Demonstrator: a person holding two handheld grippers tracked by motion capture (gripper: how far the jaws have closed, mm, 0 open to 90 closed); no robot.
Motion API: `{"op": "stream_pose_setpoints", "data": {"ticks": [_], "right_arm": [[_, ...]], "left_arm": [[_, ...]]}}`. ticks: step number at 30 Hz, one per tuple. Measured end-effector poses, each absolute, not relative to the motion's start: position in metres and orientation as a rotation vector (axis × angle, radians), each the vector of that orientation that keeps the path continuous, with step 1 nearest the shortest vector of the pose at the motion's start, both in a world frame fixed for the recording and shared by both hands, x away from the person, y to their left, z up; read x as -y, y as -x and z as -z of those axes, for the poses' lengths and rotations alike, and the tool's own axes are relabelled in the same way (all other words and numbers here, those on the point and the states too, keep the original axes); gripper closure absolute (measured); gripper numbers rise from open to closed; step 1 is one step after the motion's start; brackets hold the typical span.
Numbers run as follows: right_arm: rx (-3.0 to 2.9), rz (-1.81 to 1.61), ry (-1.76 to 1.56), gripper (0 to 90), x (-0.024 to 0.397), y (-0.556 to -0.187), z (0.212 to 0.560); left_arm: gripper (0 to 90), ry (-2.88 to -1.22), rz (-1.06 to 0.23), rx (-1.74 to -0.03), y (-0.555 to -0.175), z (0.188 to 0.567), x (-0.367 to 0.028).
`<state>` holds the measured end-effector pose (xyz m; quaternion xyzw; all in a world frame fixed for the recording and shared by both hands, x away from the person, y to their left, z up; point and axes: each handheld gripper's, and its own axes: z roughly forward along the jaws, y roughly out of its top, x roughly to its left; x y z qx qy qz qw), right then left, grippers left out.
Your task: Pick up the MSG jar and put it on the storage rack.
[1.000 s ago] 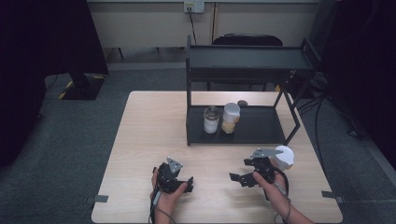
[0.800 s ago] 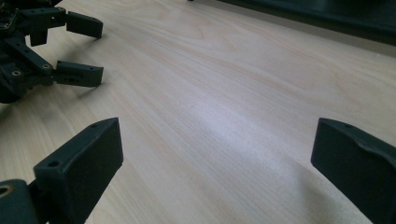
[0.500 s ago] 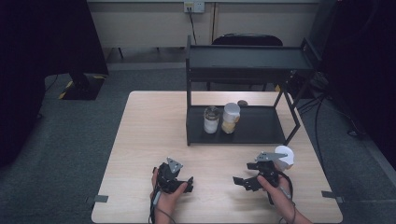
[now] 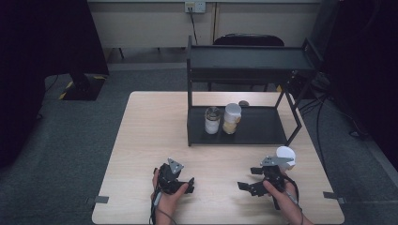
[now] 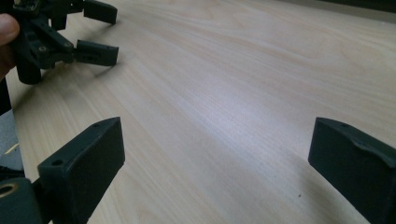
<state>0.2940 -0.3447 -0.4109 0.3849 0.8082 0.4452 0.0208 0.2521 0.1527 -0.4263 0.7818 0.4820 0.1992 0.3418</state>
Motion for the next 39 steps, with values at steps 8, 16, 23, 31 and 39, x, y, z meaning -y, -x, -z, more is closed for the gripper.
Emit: {"op": "stream_pose_setpoints", "data": {"ticks": [8,16,23,31,39], "right_arm": [[-2.541,-1.396,-1.188,2.2,0.351,-0.289,0.413],[-2.582,-1.397,-1.183,2.1,0.356,-0.288,0.412],[-2.605,-1.405,-1.189,2.1,0.364,-0.285,0.411],[-2.616,-1.395,-1.195,2.1,0.372,-0.280,0.411],[-2.619,-1.390,-1.204,2.1,0.379,-0.275,0.413]], "left_arm": [[0.0,-2.033,-0.518,-1.254,-0.252,0.426,-0.153],[0.0,-2.033,-0.518,-1.254,-0.252,0.426,-0.153],[0.0,-2.033,-0.518,-1.254,-0.252,0.426,-0.153],[0.0,-2.032,-0.518,-1.254,-0.252,0.426,-0.153],[0.0,-2.033,-0.518,-1.254,-0.252,0.426,-0.153]]}}
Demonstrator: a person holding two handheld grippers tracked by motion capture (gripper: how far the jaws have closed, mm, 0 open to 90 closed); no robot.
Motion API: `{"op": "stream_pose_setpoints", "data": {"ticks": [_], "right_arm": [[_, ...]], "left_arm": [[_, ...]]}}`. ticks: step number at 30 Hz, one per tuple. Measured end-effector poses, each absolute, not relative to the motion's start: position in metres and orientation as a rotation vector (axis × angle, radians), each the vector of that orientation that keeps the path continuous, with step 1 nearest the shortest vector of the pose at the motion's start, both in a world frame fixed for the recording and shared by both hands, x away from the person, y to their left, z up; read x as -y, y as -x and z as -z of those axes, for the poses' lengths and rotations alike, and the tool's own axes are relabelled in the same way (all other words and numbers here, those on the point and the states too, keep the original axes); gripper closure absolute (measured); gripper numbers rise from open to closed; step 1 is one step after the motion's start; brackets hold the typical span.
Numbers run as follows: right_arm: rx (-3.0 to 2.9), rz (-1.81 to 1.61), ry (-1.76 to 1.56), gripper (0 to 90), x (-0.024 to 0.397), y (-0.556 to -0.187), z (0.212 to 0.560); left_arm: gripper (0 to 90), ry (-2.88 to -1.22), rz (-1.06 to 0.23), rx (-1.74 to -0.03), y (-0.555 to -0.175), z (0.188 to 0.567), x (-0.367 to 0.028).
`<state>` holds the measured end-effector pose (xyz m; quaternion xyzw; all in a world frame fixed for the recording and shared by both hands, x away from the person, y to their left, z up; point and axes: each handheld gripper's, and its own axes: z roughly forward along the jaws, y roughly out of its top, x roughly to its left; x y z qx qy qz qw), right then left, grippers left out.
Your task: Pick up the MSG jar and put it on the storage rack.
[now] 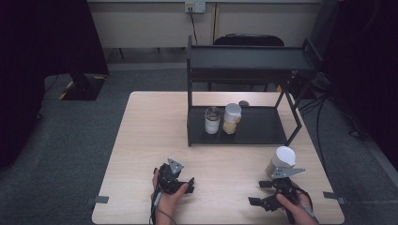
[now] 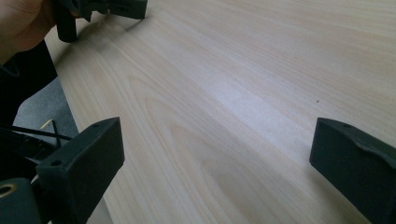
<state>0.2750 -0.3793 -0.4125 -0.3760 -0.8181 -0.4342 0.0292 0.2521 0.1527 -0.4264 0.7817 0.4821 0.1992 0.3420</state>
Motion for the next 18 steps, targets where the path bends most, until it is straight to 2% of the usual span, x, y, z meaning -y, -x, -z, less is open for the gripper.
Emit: {"op": "stream_pose_setpoints", "data": {"ticks": [18], "right_arm": [[2.521,1.329,1.199,2.1,0.398,-0.265,0.413]], "left_arm": [[0.0,-2.032,-0.518,-1.254,-0.252,0.426,-0.153]]}}
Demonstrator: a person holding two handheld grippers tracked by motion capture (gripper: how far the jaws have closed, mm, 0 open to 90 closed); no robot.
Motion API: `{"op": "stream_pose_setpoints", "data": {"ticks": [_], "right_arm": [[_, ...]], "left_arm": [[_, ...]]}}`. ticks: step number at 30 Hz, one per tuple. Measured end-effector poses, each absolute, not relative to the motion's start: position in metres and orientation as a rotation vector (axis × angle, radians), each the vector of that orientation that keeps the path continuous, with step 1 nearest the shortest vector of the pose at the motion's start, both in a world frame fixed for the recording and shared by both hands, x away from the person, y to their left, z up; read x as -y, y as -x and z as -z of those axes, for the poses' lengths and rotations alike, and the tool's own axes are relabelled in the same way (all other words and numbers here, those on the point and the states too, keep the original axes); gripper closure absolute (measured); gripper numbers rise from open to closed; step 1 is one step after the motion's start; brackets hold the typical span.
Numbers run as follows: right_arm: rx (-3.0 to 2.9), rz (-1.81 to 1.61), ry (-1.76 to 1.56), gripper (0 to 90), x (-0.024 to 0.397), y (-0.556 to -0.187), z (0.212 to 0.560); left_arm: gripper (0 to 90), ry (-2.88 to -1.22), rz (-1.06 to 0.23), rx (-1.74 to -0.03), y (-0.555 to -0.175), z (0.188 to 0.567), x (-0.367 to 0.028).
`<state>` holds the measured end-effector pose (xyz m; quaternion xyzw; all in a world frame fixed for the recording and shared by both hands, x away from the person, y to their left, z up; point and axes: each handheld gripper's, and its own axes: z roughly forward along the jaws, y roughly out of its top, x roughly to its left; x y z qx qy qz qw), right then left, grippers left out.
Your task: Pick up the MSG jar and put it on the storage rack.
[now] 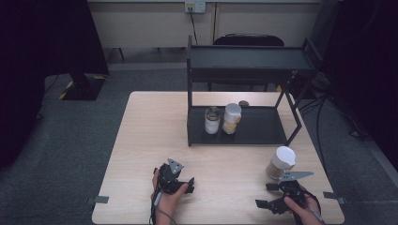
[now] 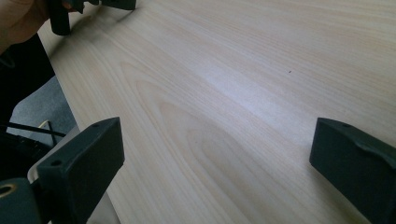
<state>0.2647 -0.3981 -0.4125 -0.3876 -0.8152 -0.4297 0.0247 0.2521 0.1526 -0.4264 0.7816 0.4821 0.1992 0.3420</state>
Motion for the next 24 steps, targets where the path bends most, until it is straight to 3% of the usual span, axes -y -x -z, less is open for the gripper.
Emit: {"op": "stream_pose_setpoints", "data": {"ticks": [24], "right_arm": [[2.534,1.312,1.289,2.1,0.422,-0.253,0.411]], "left_arm": [[0.0,-2.032,-0.518,-1.254,-0.252,0.426,-0.153]]}}
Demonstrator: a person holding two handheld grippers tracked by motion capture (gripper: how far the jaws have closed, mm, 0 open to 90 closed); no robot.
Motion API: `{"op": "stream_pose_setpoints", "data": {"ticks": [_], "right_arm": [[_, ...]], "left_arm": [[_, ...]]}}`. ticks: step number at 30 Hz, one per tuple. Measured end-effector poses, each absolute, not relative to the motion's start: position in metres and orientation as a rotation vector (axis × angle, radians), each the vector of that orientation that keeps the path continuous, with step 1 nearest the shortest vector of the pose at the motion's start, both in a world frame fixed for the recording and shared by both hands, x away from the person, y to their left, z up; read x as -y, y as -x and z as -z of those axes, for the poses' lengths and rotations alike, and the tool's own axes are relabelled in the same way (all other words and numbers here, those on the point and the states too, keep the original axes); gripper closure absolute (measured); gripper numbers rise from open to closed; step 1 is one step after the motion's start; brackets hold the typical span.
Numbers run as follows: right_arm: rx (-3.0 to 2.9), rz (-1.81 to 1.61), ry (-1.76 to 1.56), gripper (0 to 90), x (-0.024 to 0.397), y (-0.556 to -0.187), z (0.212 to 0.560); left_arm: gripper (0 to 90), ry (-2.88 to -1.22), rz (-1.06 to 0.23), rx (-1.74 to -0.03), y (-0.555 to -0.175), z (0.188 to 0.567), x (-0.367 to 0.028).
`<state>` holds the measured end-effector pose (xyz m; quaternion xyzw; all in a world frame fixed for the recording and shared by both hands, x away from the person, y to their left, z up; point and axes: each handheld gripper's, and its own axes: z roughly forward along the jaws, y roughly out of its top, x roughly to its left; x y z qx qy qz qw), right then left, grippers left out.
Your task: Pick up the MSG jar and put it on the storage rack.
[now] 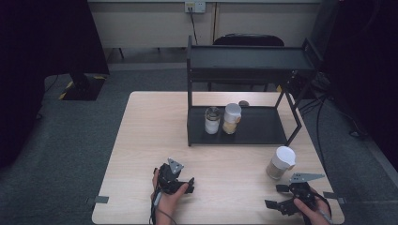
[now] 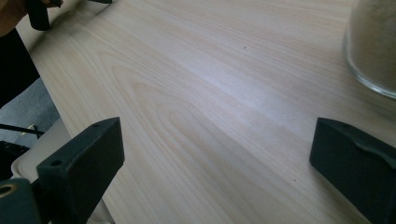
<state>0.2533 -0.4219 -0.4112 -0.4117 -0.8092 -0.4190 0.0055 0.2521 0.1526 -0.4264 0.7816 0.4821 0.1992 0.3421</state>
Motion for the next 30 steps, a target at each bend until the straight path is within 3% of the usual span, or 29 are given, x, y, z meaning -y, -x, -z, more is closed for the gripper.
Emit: {"op": "stream_pose_setpoints", "data": {"ticks": [30], "right_arm": [[2.623,1.348,1.485,1.9,0.433,-0.240,0.402]], "left_arm": [[0.0,-2.032,-0.518,-1.254,-0.252,0.426,-0.153]]}}
